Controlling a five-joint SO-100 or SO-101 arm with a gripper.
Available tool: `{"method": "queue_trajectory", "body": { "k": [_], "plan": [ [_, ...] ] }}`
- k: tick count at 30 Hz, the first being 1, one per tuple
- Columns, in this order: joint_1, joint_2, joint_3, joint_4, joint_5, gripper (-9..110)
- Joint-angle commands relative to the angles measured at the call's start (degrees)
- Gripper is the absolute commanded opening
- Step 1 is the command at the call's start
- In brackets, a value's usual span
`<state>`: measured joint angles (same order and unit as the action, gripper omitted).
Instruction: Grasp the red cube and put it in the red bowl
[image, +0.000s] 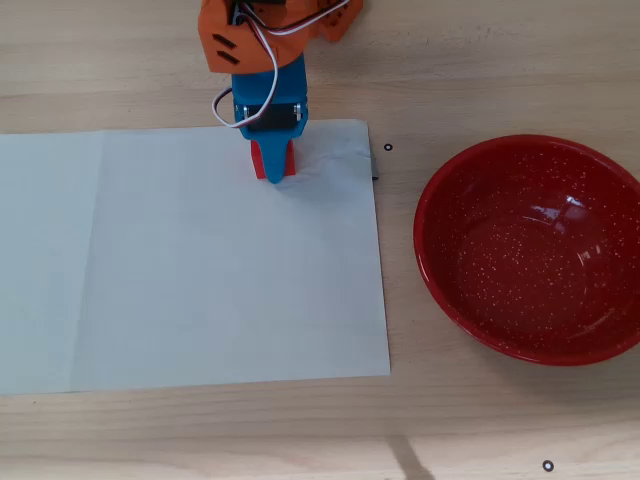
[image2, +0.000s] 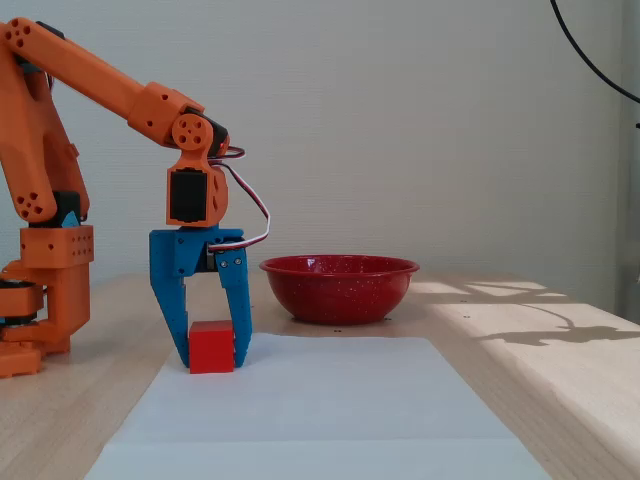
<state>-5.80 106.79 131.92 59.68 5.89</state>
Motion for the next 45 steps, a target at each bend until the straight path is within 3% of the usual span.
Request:
{"method": "queue_trajectory", "body": {
  "k": [1, 8, 17, 24, 34, 45],
  "plan": [
    [-1.3, 1.8, -5.4, 2.8, -1.6, 0],
    [-1.5, 4.1, -12.2, 11.8, -3.8, 0],
    [2.2, 4.4, -35.4, 31.6, -9.1, 0],
    [9.2, 2.9, -50.5, 38.9, -14.0, 0],
    [25.8, -2.0, -63.9, 32.3, -19.3, 0],
    [38.8, -8.6, -60.4, 18.0, -23.2, 0]
  ]
}}
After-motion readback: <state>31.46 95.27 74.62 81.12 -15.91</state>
